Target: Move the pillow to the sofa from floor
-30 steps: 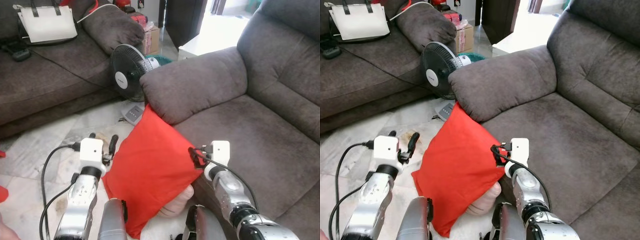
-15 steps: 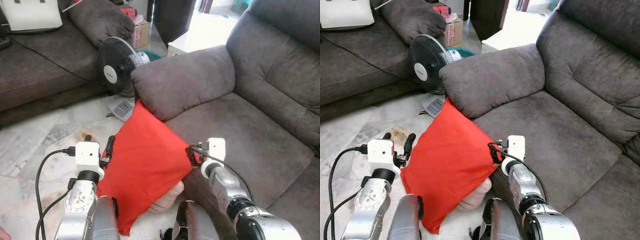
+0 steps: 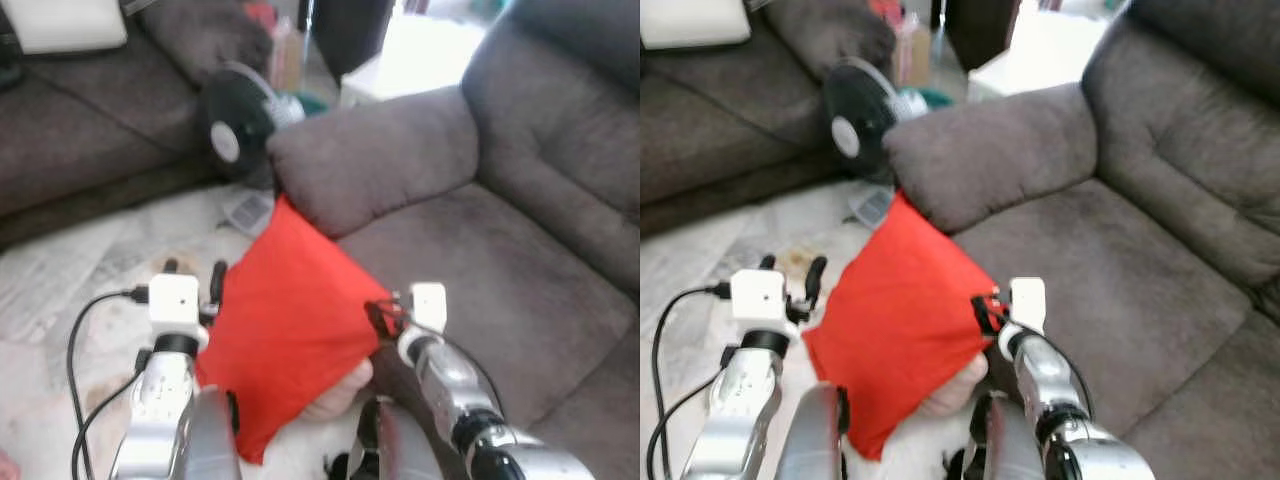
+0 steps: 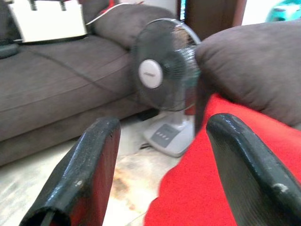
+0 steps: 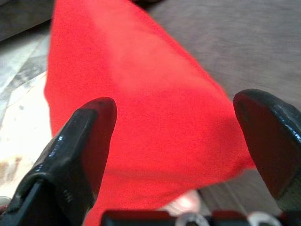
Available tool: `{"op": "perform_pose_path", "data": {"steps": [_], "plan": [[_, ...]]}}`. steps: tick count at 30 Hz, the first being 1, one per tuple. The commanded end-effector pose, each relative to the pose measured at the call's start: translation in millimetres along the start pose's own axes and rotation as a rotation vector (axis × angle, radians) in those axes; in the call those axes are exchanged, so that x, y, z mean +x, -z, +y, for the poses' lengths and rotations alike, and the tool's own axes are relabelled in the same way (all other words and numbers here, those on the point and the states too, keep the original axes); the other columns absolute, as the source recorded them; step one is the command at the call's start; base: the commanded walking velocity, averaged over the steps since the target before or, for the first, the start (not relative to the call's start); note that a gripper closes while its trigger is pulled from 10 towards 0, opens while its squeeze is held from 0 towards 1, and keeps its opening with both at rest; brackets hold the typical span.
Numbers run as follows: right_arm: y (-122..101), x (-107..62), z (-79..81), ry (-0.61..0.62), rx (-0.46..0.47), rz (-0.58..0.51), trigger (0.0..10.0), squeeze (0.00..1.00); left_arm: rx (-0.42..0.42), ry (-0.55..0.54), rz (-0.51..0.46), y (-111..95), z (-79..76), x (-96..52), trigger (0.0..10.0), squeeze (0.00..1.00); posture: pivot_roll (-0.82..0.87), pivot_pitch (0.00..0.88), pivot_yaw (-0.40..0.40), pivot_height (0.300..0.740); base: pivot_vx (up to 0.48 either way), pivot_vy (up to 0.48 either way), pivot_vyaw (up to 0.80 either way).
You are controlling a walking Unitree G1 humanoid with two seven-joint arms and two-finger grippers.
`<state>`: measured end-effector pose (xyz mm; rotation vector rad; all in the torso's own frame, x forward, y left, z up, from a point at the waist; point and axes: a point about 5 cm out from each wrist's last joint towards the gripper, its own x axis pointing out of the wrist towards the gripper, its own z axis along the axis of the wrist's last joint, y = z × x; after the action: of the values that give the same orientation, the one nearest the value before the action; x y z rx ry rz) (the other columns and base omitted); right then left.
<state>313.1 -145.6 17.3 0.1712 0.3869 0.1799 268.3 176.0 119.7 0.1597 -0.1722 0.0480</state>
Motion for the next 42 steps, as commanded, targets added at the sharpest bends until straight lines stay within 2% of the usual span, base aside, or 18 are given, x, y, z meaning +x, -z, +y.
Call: {"op": "perform_pose_path", "data": {"steps": [1,12,16,19,26,33,38,42], "plan": [[0.4,-3.1,-9.1,0.028,0.013,-0.009,10.0,0.00,0.009,0.018,0.032,5.9,-3.7,-2.3,10.0,0.00,0.27,0.149,-0.145,0.585,0.000,0.000,0.00],[-0.3,-3.8,-10.4,0.026,-0.005,-0.017,10.0,0.00,0.020,0.019,0.030,5.8,-0.9,-0.3,10.0,0.00,0.27,0.145,-0.136,0.585,0.045,0.000,0.00],[-2.0,-2.2,-5.6,0.005,-0.029,-0.025,10.0,0.00,0.024,0.017,0.028,5.0,0.8,0.9,10.0,0.00,0.27,0.145,-0.134,0.585,0.263,0.000,0.80],[-2.4,-1.6,-3.8,0.007,-0.015,-0.031,10.0,0.00,0.027,0.016,0.028,4.8,1.4,1.3,10.0,0.00,0.28,0.144,-0.133,0.585,0.273,0.000,0.66],[-2.9,-1.9,-5.4,0.017,0.004,-0.036,10.0,0.00,0.029,0.018,0.027,4.8,1.9,2.2,10.0,0.00,0.27,0.143,-0.130,0.585,0.278,0.000,0.00],[-2.4,-2.7,-8.3,0.034,0.008,-0.035,10.0,0.00,0.021,0.082,0.019,2.4,-5.7,3.2,10.0,0.00,0.27,0.142,-0.130,0.585,0.075,0.000,0.00],[-2.9,-3.0,-10.1,0.049,0.018,-0.039,10.0,0.00,0.042,0.208,0.017,-1.8,-17.3,2.6,10.0,0.00,0.28,0.142,-0.130,0.585,0.000,0.000,0.00],[-3.2,-3.2,-12.3,0.073,0.021,-0.038,10.0,0.00,0.044,0.243,0.040,1.8,-20.9,1.1,10.0,0.00,0.28,0.141,-0.129,0.585,0.000,0.000,0.00]]}}
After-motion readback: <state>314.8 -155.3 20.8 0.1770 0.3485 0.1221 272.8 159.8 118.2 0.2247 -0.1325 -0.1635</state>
